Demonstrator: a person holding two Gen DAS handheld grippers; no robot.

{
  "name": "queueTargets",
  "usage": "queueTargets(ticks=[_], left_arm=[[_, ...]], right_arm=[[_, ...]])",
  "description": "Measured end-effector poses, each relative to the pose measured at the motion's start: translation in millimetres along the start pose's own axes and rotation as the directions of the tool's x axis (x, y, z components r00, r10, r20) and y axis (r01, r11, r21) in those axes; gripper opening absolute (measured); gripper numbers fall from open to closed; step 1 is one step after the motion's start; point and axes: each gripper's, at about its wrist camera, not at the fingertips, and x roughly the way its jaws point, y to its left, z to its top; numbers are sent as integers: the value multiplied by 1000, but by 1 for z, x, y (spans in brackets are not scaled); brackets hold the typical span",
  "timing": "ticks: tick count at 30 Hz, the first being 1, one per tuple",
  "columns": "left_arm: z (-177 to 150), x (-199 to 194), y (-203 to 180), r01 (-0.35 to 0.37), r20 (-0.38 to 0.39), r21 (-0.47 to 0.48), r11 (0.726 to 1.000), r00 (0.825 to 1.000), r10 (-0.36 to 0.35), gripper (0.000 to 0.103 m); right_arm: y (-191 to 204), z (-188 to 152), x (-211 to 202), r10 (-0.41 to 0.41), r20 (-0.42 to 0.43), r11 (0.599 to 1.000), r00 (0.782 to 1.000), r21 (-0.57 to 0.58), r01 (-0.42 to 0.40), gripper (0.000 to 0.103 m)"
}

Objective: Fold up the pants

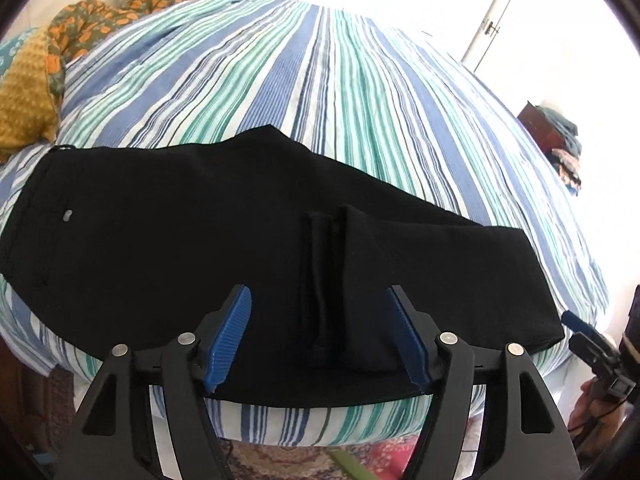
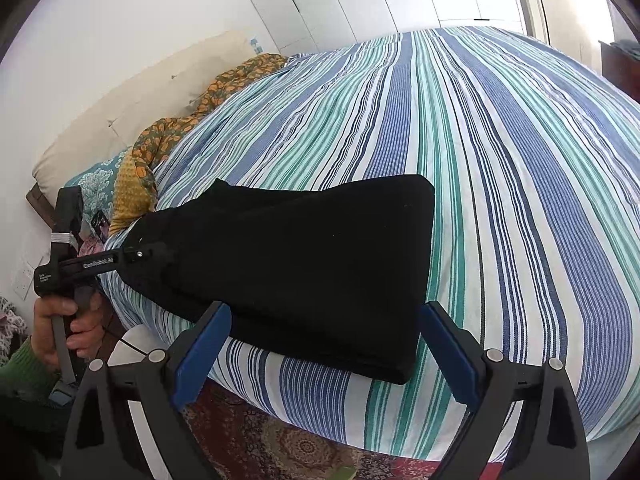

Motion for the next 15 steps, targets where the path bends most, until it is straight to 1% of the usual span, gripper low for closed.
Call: queueTargets(ticks=[2, 4, 7, 8, 9, 10, 11, 12, 15], left_arm=[[5, 12, -1, -8, -38, 8, 1000, 999, 9, 70], [8, 29, -8, -13, -82, 30, 999, 996, 15, 65], [5, 52, -27, 13, -179, 85, 996, 984, 2, 62], [5, 57, -33, -8, -186, 106, 994, 982, 28, 62], [3, 60, -38, -31, -185, 126, 992, 981, 54, 54], [2, 61, -42, -42, -186, 137, 990, 980, 67, 23], [3, 60, -45, -52, -180, 139, 989, 981, 77, 10], [5, 56, -49, -47, -169, 140, 989, 983, 71, 5], [8, 26, -60, -34, -84, 182, 983, 995, 50, 5]], right_arm=[[-3, 1, 2, 9, -3, 1000, 1000, 13, -9, 95], [-5, 1, 5, 17, -11, 1000, 1000, 24, -16, 95], [-5, 0, 4, 18, -9, 999, 1000, 28, -18, 95], [-5, 0, 3, 16, -3, 999, 1000, 28, -16, 95], [-5, 1, 1, 14, 3, 999, 1000, 29, -14, 95], [-6, 1, 0, 11, 8, 999, 1000, 34, -12, 95], [-8, 2, -1, 9, 12, 999, 1000, 40, -10, 95], [-9, 2, -2, 6, 14, 999, 1000, 48, -7, 95], [-15, 3, -4, -7, 21, 998, 1000, 70, 6, 95]])
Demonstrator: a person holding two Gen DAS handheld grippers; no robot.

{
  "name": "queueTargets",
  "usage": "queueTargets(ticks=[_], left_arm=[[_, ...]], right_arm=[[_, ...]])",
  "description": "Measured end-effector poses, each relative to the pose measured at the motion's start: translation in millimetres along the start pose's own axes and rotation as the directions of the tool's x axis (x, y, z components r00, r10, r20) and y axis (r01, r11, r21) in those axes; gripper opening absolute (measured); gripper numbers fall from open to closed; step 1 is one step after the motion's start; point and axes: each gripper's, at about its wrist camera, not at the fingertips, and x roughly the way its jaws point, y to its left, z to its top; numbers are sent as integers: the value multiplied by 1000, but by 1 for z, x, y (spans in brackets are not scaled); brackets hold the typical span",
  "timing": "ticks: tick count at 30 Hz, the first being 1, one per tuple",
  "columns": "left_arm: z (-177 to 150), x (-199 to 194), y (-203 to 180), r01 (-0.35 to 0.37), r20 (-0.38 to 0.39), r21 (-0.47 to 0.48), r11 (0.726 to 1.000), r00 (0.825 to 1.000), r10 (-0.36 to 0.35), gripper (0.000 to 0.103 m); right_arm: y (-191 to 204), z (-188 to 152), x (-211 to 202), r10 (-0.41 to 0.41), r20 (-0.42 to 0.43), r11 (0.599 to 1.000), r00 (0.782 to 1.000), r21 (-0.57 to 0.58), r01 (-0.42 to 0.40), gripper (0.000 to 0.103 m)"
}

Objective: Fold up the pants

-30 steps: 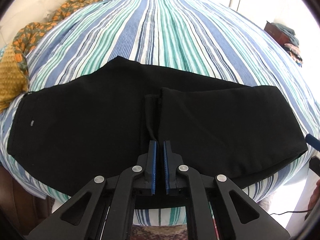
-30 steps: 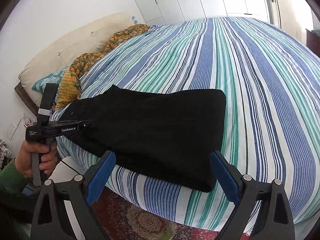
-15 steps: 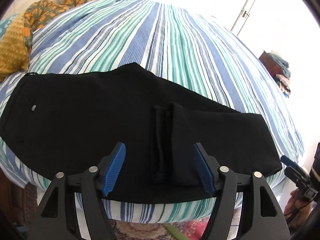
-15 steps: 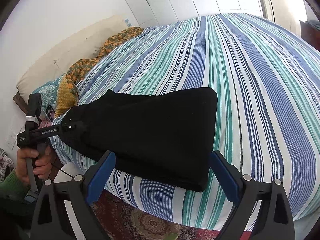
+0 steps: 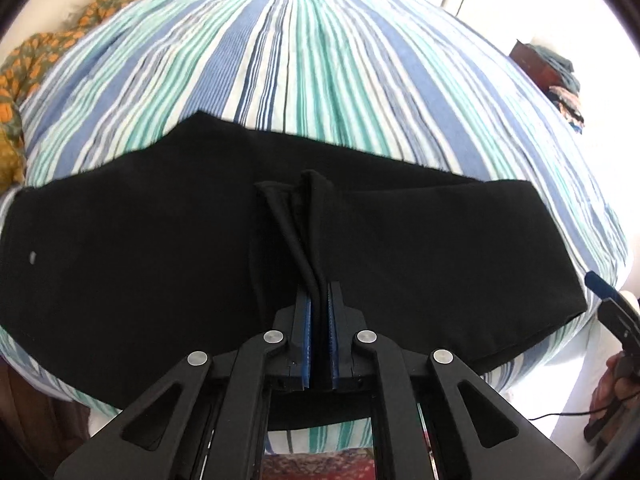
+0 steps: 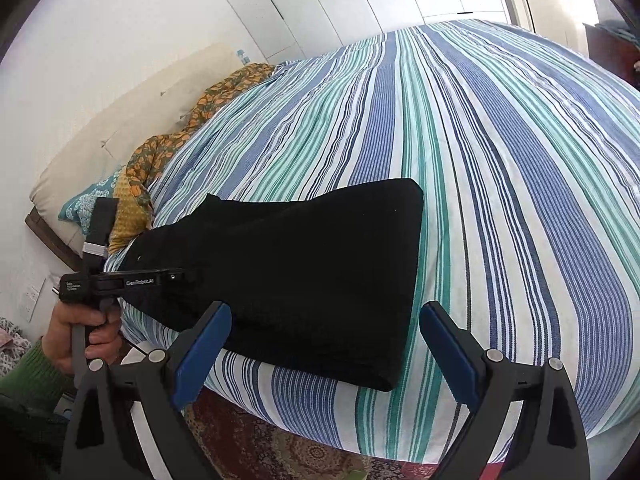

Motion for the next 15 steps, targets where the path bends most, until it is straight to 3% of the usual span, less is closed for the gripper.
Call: queueTargets(ticks=[3, 7, 11, 15], left_arm=[[-1, -21, 16, 12, 47, -27, 1000, 999, -11, 5], [-12, 6, 42, -36, -11, -75, 997, 999, 35, 5], [-26, 15, 41, -47, -8, -72, 996, 999, 47, 6], [-25, 18, 41, -43, 2, -85, 995, 999, 43, 8]], right_arm=[[-2, 4, -9, -21, 27, 1000, 999, 1, 21, 95], [0, 18, -22, -41, 66, 999, 997, -10, 42, 95], [18, 44, -17, 18, 71, 996, 997, -88, -12, 95], [28, 50, 15, 148, -15, 981, 989, -121, -149, 94]])
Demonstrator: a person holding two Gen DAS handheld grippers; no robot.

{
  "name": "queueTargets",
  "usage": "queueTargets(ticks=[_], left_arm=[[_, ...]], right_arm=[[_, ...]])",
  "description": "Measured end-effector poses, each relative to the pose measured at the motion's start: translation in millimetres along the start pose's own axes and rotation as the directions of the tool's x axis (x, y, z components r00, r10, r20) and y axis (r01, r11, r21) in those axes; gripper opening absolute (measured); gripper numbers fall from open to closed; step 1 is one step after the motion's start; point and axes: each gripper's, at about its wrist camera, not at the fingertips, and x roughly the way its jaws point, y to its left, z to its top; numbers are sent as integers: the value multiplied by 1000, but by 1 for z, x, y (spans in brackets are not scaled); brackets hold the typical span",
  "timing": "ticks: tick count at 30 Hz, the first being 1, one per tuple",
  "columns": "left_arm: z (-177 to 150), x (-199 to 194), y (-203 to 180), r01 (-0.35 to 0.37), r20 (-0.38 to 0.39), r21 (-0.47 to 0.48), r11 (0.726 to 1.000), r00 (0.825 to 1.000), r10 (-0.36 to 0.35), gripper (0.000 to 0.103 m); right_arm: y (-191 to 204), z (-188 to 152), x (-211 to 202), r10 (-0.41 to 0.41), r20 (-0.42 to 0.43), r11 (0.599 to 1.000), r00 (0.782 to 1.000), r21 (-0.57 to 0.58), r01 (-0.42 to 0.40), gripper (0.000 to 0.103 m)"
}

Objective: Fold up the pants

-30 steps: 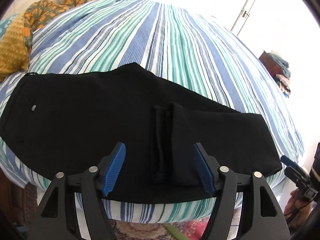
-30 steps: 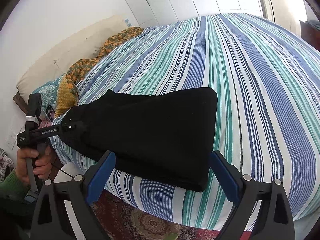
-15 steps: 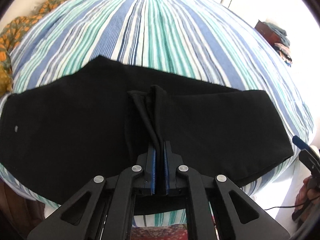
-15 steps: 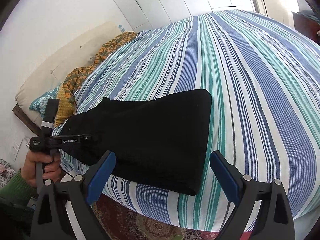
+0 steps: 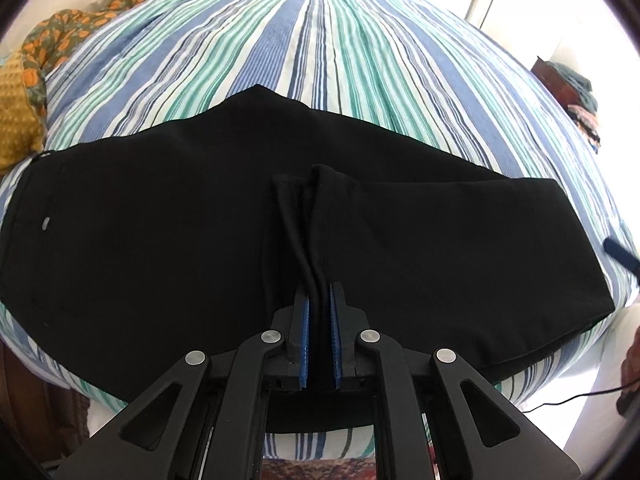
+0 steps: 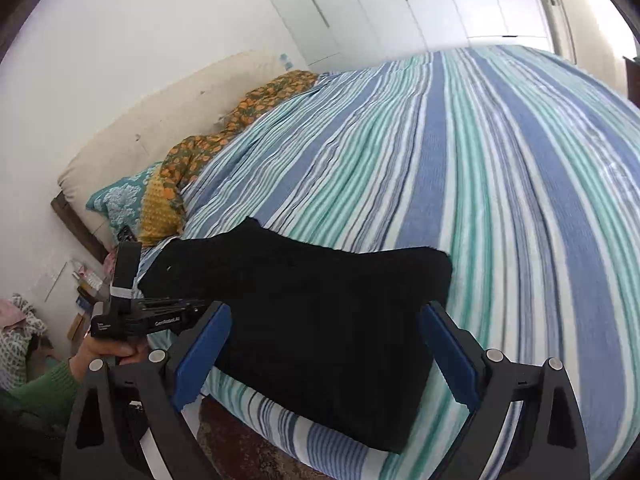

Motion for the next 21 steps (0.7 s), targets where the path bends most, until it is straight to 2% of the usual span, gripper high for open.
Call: queueTargets(ticks=[1, 2, 4, 6, 8, 11, 14, 16, 17, 19, 21], left_arm=[[0, 1, 2, 6, 0, -8, 1000, 1000, -6, 10], [1, 4, 4, 20, -1, -14, 1000, 1000, -20, 11], [0, 5, 5, 20, -2, -15, 1000, 1000, -21, 11], [-1, 6, 3, 13, -1, -1, 1000, 1000, -13, 12], [-3, 6, 2, 8, 0, 10, 1000, 1000, -8, 13], [-3, 7, 3, 7, -2, 12, 1000, 1000, -7, 13], [-2, 6, 3, 9, -3, 4, 1000, 1000, -9, 14], [-2, 7, 3, 9, -2, 1, 1000, 1000, -9, 17], [-2, 7, 3, 20, -3, -1, 1000, 1000, -20, 18], [-2, 7, 3, 26, -5, -2, 1000, 1000, -26, 19], [-3, 5, 2, 28, -4, 1, 1000, 1000, -28, 25]], right_arm=[[-4, -6, 16, 32, -60, 999, 998, 4, -32, 94], [-11, -15, 35, 21, -146, 1000, 989, 14, -19, 94], [-26, -38, 68, -46, -329, 998, 943, 17, 55, 91], [-21, -39, 63, -60, -315, 998, 947, -26, 55, 89], [-16, -24, 55, -61, -322, 998, 945, -12, 60, 89], [-5, 11, 33, -5, -209, 1000, 978, 8, 7, 89], [-4, 32, 39, 13, -168, 1000, 986, 14, -11, 89], [-17, 29, 60, -3, -198, 999, 980, 41, 11, 89], [-27, 23, 75, -32, -240, 997, 970, 58, 47, 89], [-48, 3, 103, -83, -368, 988, 926, 91, 124, 87], [-48, 0, 96, -97, -327, 989, 940, 75, 128, 84]])
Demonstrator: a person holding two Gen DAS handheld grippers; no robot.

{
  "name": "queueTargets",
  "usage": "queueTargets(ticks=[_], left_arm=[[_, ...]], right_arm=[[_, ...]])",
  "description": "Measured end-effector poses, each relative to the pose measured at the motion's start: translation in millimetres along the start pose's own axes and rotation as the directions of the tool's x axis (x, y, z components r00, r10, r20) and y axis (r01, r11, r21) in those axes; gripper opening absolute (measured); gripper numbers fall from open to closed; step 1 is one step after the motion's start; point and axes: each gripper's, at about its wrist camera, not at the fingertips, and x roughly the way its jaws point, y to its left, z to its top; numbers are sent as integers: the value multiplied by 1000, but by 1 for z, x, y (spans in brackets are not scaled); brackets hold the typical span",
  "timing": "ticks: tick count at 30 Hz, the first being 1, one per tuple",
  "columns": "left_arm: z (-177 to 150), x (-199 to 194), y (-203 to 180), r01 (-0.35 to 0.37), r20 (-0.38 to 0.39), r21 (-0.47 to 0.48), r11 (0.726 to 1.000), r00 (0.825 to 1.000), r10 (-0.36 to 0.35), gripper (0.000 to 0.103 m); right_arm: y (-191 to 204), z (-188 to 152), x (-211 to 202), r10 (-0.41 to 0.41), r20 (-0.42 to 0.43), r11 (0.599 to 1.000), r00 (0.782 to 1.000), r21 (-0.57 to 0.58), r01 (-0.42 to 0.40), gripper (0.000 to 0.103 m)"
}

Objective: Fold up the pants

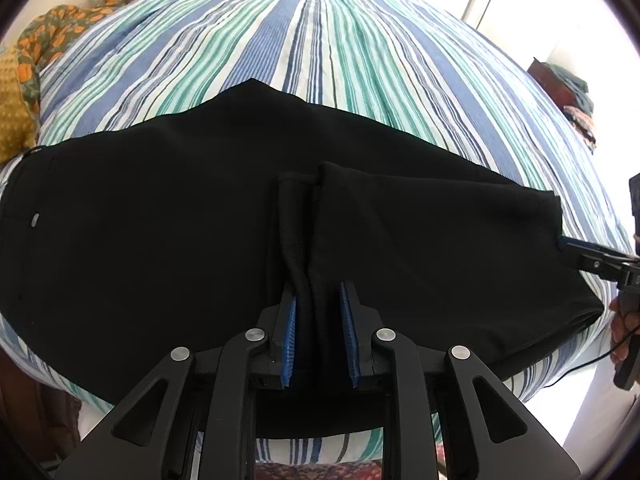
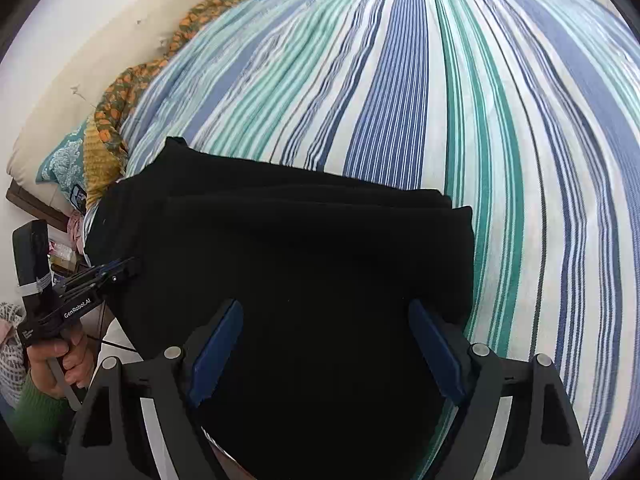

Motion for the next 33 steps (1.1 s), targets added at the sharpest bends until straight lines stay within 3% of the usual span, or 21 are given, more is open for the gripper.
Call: queueTargets(ticks=[2, 5, 7, 8, 13, 26, 33], left_arm=[[0, -3, 0, 18, 4, -13, 1000, 1000, -18, 34], [-2, -10, -3, 34, 19, -34, 999, 999, -33, 51], [-4, -15, -6, 9, 44, -34, 999, 999, -8, 71], [-5, -17, -7, -5, 51, -35, 999, 999, 7, 73], [-9, -29, 0, -4, 43, -72, 997, 999, 7, 73], [-13, -57, 38, -6, 91, -230, 973, 995, 28, 79], [-19, -60, 46, -26, 98, -274, 961, 994, 55, 81]], right_arm=[[10, -1, -18, -31, 30, 1000, 999, -2, 31, 84], [29, -10, -57, 3, 137, 999, 991, -52, 4, 85], [40, -24, -72, 31, 180, 996, 983, -91, -14, 87], [44, -32, -74, 49, 182, 994, 982, -102, -31, 88], [28, -64, -29, 2, 37, 1000, 999, -16, -2, 88], [20, -71, -72, -20, 246, 1000, 969, -14, 24, 88], [11, -74, -88, -54, 286, 998, 957, -7, 58, 94]])
